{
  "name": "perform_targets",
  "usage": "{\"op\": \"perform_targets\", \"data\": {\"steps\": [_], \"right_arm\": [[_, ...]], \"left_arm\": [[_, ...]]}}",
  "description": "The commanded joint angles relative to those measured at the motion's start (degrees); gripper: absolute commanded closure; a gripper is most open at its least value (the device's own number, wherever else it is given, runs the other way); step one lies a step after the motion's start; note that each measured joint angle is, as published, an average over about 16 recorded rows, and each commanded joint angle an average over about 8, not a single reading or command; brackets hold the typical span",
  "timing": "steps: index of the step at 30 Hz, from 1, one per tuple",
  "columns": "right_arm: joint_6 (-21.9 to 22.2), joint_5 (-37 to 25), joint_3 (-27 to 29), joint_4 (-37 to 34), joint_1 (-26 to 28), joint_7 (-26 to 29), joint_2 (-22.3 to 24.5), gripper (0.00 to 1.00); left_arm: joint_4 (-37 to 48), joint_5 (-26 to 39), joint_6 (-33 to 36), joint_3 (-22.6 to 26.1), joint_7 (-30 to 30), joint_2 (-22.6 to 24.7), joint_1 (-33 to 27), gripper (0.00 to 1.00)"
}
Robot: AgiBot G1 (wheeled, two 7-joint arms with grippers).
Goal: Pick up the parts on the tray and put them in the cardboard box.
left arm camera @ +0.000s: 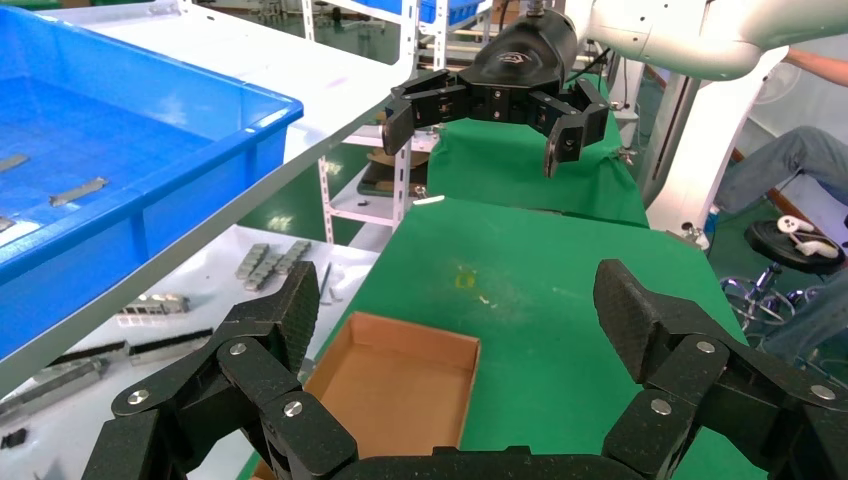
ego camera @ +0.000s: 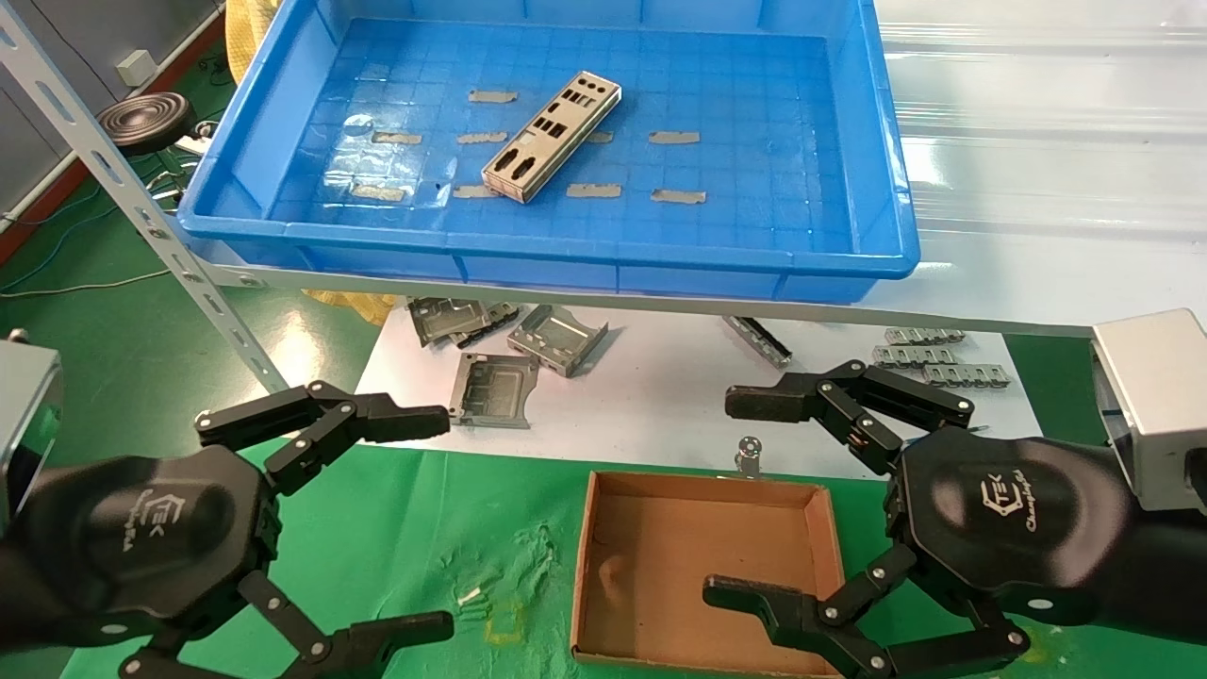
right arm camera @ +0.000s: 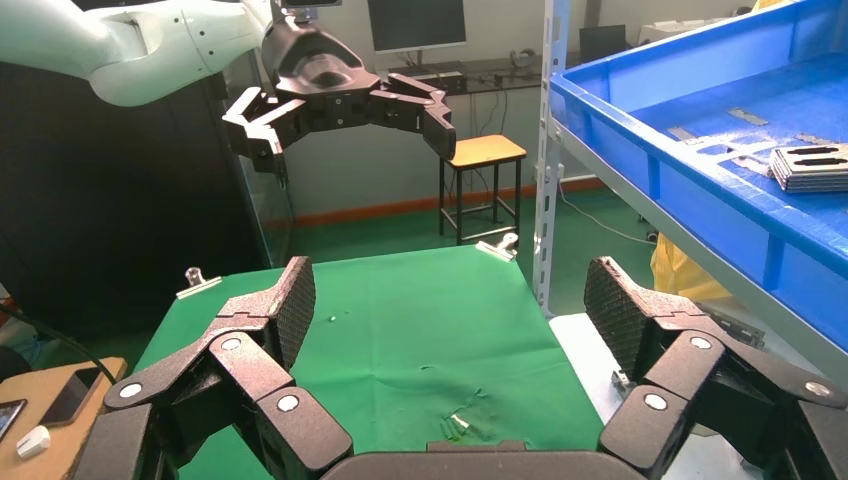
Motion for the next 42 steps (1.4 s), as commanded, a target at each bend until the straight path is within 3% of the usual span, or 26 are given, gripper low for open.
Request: {"op": "perform_targets", "data": {"steps": [1,10,11,18,19,42], "right_arm": [[0.0,0.0,0.0,0.0,0.0,0.0,0.0,0.0],[0.0,0.0,0.0,0.0,0.0,0.0,0.0,0.0],[0.0,0.0,0.0,0.0,0.0,0.0,0.0,0.07],[0.0,0.0,0.0,0.0,0.0,0.0,0.0,0.94],[0.0,0.0,0.0,0.0,0.0,0.0,0.0,1.0],[0.0,0.0,0.0,0.0,0.0,0.0,0.0,1.0]], "left_arm": [[0.0,0.0,0.0,0.0,0.0,0.0,0.0,0.0],[0.0,0.0,0.0,0.0,0.0,0.0,0.0,0.0],[0.0,0.0,0.0,0.0,0.0,0.0,0.0,0.0],[0.0,0.0,0.0,0.0,0.0,0.0,0.0,0.0],[0.0,0.0,0.0,0.0,0.0,0.0,0.0,0.0],[0.0,0.0,0.0,0.0,0.0,0.0,0.0,0.0]]}}
